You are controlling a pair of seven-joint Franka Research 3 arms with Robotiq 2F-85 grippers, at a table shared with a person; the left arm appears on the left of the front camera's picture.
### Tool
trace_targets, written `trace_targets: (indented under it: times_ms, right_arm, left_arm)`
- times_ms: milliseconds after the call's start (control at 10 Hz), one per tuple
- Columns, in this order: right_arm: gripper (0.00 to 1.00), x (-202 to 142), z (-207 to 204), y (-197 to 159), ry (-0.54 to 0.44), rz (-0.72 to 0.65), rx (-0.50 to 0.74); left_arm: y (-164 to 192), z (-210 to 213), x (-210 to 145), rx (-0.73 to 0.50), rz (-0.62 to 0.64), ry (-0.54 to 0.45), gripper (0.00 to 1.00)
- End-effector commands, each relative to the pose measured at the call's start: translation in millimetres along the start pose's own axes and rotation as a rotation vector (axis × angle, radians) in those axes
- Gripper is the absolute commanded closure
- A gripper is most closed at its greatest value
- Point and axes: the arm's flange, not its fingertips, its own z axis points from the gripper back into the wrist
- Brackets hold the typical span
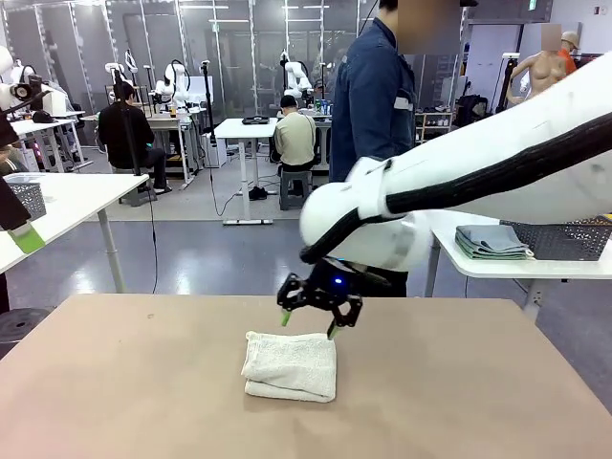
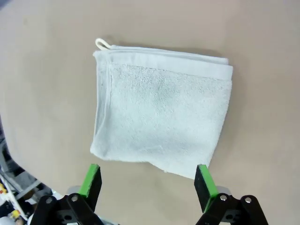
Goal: Fold the towels and place them in the basket.
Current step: Place the folded Towel with hook on the right side of the table.
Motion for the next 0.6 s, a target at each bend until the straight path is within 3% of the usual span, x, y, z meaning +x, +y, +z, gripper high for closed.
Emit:
trace_targets:
  times_ms: [0,300,500]
  right_arm:
    - [0.0,-19.7,-1.1,-42.8,-0.017,0.0,0.147]
    - [0.0,-23.5,-19.0,-91.6,-0.058,-0.059,0.277]
    - [0.0,-23.0,-38.0,-113.0,-0.048,-0.108,0.3]
  left_arm:
    - [0.0,-0.8,-0.4,0.003,-0.012,-0.001,0.0]
    - [0.0,-0.8,-0.4,0.003,-0.012,-0.001,0.0]
    - [0.0,-0.8,-0.4,0.003,-0.012,-0.001,0.0]
